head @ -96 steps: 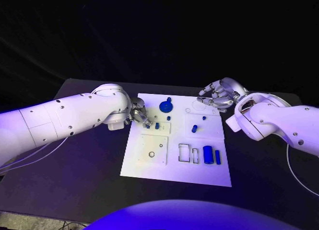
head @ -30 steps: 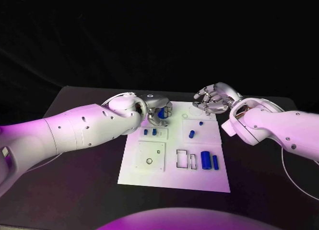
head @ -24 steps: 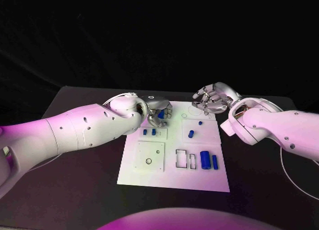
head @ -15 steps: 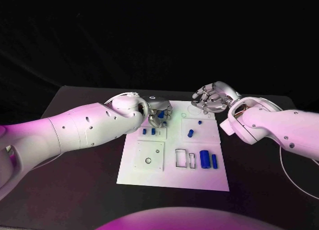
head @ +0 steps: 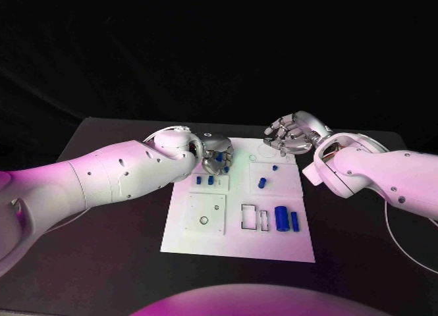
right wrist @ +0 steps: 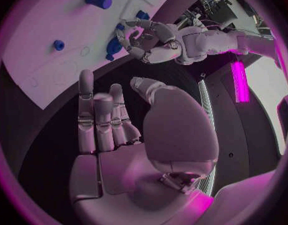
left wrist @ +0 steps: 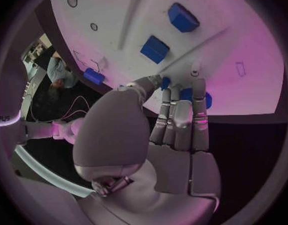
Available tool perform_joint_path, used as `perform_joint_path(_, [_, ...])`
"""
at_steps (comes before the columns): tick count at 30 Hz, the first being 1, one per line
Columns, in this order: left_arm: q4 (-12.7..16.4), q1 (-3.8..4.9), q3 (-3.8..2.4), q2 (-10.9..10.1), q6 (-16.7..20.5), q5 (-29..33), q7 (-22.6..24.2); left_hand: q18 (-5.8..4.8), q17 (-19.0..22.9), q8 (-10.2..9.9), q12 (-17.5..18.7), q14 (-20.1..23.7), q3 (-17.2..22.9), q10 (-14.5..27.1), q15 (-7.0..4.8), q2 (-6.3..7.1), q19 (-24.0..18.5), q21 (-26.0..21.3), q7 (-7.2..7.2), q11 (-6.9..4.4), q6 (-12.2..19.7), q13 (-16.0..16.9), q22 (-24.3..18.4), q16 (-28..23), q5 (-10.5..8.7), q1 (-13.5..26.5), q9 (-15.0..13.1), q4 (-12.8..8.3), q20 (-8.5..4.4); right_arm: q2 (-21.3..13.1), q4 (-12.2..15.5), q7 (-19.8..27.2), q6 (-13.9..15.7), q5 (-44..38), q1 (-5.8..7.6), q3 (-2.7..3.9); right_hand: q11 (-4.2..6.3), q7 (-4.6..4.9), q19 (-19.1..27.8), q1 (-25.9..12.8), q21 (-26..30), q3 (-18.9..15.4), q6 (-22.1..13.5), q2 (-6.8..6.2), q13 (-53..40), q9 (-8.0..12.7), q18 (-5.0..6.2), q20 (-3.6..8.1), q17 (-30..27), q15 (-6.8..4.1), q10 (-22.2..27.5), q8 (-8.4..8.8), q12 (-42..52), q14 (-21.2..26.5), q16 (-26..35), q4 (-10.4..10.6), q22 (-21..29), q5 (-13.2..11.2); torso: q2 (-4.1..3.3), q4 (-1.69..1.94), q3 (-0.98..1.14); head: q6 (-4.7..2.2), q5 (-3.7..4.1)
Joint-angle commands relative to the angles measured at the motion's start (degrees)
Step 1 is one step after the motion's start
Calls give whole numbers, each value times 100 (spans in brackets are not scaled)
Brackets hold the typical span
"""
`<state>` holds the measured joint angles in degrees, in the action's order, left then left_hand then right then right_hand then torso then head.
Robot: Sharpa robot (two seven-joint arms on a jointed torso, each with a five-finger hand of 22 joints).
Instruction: Assemble the parts on the task board
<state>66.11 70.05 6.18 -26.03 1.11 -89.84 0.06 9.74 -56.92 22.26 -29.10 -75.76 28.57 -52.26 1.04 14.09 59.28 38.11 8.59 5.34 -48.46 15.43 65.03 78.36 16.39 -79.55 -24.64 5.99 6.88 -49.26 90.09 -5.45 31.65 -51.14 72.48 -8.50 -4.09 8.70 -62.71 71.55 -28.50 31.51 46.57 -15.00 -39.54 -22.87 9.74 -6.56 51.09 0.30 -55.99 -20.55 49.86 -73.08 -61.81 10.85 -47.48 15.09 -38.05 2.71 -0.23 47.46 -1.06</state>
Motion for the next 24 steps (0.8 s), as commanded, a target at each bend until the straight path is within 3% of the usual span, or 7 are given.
perform_joint_path(1, [-22, -10, -4, 50, -187, 161, 60, 47, -17, -21, 31, -15, 37, -38, 38, -60, 7, 30, -10, 2, -52, -15, 13, 43, -25, 14, 10, -3, 51, 5, 9, 46, -1, -60, -3, 0, 3, -3, 24, -66, 28, 26, -10, -11, 11, -8, 72, 3, 6, -7, -44, -40, -30, 1, 29, -4, 9, 2, 0, 3, 1, 18, 1])
perform_joint_path(17, [-46, -52, -5, 92, -175, 186, 22, 38, -197, -82, 34, -135, 85, -180, 29, -104, 90, 167, -7, -11, -125, -78, 129, 167, -43, 7, 64, -63, 53, 16, -5, 46, -12, -61, -3, 0, 3, -3, 24, -66, 28, 26, -10, -11, 11, -8, 72, 3, 6, -7, -44, -40, -30, 1, 29, -4, 9, 2, 2, 2, 11, 22, -12])
perform_joint_path(24, [-51, -54, -6, 80, -200, 186, -67, -37, -534, -162, -55, -396, 294, -599, -64, -352, 439, 741, -38, -114, -387, -126, 501, 371, -297, -246, 118, -365, -21, 11, -6, 45, -17, -61, -3, 0, 5, -6, 15, -75, 41, 30, 0, -6, 25, -11, 72, 3, 4, -9, -52, -54, -31, -6, 40, -8, 21, 1, 0, -2, 7, 25, -9])
